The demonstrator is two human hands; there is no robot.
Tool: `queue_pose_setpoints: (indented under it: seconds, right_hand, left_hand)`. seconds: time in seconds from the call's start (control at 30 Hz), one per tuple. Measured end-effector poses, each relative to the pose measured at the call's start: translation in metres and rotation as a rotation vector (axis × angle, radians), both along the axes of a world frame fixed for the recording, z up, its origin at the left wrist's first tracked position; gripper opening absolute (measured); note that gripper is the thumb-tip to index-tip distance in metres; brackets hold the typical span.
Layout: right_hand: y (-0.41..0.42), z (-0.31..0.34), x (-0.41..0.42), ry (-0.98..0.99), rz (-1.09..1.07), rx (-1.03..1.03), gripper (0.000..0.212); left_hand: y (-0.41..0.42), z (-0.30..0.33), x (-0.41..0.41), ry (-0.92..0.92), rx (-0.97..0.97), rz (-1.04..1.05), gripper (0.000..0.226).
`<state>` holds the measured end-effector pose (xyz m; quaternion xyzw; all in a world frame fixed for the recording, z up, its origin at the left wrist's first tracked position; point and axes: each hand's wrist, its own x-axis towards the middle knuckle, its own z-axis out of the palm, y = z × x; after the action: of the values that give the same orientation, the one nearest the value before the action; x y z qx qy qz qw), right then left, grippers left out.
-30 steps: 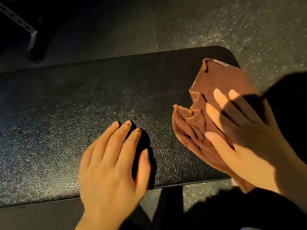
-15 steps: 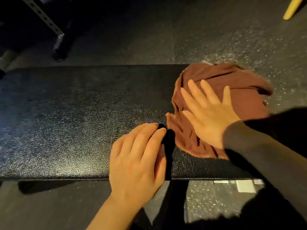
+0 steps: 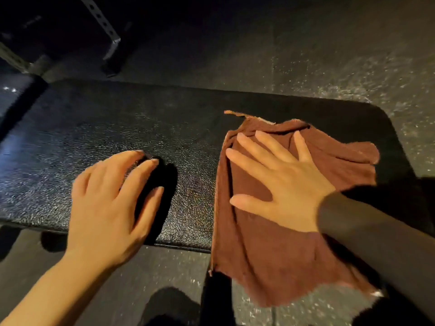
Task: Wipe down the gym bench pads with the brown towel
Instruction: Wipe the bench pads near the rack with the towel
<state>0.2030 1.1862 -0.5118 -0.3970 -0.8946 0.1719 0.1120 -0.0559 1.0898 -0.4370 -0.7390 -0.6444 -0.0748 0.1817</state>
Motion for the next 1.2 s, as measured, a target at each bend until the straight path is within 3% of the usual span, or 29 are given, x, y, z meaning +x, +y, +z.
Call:
queue_pose_setpoints:
  seconds: [0.23, 0.37, 0.67, 0.73, 0.87, 0.97, 1.2]
  right_hand:
    - [0.097, 0.005, -0.018, -0.043, -0.338, -0.11, 0.079]
    - [0.091, 0.012, -0.036, -0.106, -0.366, -0.11, 0.088]
    - [-0.031, 0.029, -0.095, -0.013, 0.181, 0.116, 0.071]
    - [-0.042, 0.025, -0.084, -0.051, 0.228, 0.168, 0.07]
    - [-0.061, 0.016, -0.073, -0.092, 0.248, 0.251, 0.066]
    - [-0.065, 0.019, -0.087, -0.096, 0.223, 0.281, 0.058]
    - [-0.039, 0.045, -0.149, -0.162, 0.334, 0.214, 0.064]
  left_hand:
    - [0.005, -0.01, -0.004, -0.067, 0.037, -0.134, 0.045]
    - [0.005, -0.01, -0.003, -0.085, 0.045, -0.197, 0.037]
    - [0.002, 0.0, -0.006, -0.2, 0.075, -0.139, 0.034]
    - [-0.004, 0.009, -0.01, -0.235, 0.047, -0.141, 0.03]
    - [-0.027, 0.043, -0.022, -0.122, 0.012, -0.11, 0.03]
    - [-0.043, 0.067, -0.032, -0.242, 0.054, -0.101, 0.028]
    - [-0.03, 0.062, -0.089, -0.294, 0.051, 0.061, 0.026]
